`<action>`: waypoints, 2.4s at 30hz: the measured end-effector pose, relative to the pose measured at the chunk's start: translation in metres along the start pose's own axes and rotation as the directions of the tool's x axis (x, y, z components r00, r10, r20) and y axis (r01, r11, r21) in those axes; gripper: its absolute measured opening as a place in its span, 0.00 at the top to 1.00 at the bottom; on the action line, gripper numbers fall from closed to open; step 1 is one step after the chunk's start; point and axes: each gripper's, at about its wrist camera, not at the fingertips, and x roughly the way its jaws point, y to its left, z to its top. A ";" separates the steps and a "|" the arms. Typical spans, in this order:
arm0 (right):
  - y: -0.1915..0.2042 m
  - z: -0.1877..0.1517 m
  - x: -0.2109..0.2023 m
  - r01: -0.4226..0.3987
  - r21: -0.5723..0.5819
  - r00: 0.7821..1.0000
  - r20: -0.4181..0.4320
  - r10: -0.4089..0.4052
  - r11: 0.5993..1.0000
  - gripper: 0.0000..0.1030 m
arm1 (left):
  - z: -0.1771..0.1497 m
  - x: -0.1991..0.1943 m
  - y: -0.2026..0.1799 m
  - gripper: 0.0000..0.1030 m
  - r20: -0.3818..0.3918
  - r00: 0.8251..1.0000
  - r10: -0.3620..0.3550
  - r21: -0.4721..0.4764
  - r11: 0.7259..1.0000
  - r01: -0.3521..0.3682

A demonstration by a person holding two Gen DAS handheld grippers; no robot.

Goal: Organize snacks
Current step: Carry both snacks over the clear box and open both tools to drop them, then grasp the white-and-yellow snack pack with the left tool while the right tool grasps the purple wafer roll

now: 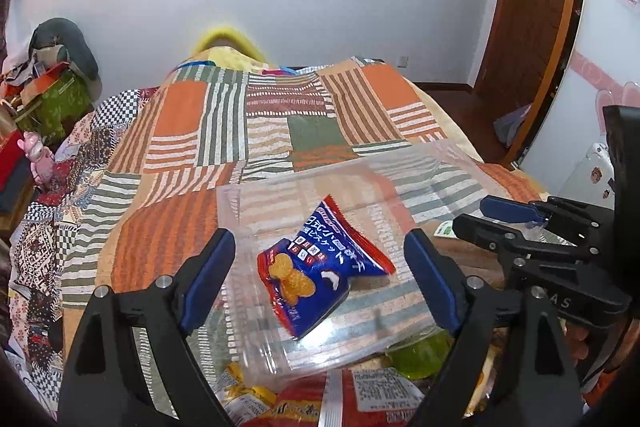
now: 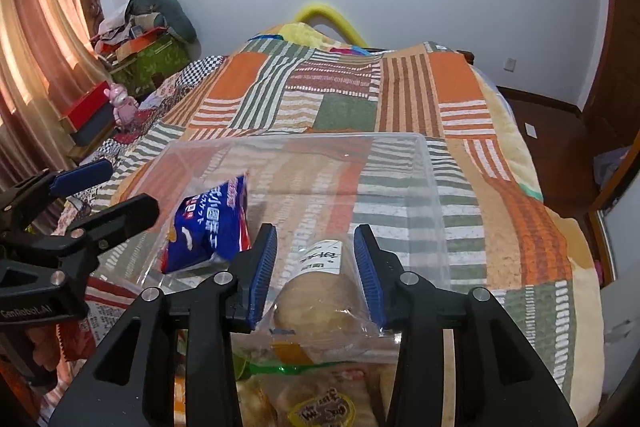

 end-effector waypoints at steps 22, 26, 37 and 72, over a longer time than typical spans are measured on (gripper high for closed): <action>-0.017 -0.034 -0.086 0.098 0.013 0.989 0.110 -0.099 0.995 0.47 | -0.045 -0.095 0.041 0.06 0.076 0.996 0.055 0.007 0.998 -0.056; -0.032 -0.050 -0.088 0.129 0.044 0.988 0.082 -0.133 0.991 0.46 | -0.067 -0.088 0.053 0.06 0.027 0.997 0.072 0.002 0.997 -0.072; -0.076 -0.101 -0.070 0.180 0.167 0.982 -0.079 -0.169 0.969 0.45 | -0.122 -0.034 0.076 0.06 -0.112 0.985 0.129 0.023 0.992 -0.127; -0.074 -0.126 -0.058 0.099 0.207 0.989 -0.129 -0.073 0.973 0.32 | -0.156 -0.025 0.085 0.53 -0.190 0.981 0.046 -0.080 0.995 -0.062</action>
